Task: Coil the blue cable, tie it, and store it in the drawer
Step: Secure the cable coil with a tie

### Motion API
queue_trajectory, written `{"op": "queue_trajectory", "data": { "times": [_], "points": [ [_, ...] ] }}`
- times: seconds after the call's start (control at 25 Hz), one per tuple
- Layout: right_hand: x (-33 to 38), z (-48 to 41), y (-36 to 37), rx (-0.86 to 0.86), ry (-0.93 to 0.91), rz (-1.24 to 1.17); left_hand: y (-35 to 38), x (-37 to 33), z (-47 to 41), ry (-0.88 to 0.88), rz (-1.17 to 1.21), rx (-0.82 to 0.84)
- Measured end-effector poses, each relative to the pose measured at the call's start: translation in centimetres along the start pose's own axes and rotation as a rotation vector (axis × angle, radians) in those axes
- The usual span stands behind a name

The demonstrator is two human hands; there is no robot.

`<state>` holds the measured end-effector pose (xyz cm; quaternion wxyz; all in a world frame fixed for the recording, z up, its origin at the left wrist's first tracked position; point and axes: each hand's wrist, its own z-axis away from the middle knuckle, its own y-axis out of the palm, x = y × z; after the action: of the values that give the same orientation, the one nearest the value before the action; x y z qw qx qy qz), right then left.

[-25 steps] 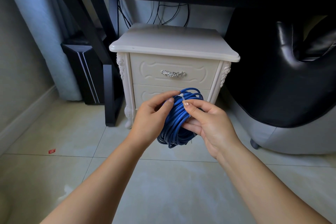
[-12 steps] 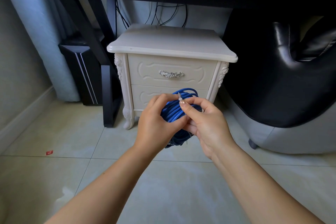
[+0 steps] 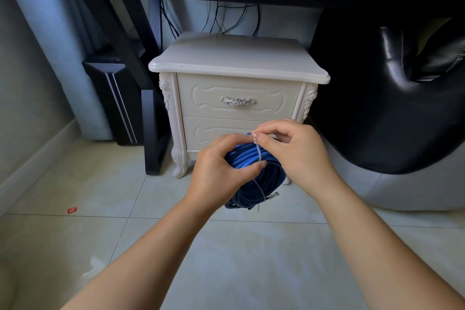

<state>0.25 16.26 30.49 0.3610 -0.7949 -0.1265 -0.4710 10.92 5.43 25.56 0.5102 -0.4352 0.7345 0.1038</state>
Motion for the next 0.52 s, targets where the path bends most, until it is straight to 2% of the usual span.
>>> {"op": "queue_trajectory", "data": {
  "times": [0.36, 0.52],
  "points": [
    [-0.5, 0.6, 1.4, -0.069, -0.014, -0.322, -0.1, 0.1, -0.6, -0.128, 0.093, 0.018],
    [-1.9, -1.6, 2.4, -0.106, 0.052, -0.275, -0.2, 1.6, -1.2, -0.267, 0.12, -0.054]
  ]
}}
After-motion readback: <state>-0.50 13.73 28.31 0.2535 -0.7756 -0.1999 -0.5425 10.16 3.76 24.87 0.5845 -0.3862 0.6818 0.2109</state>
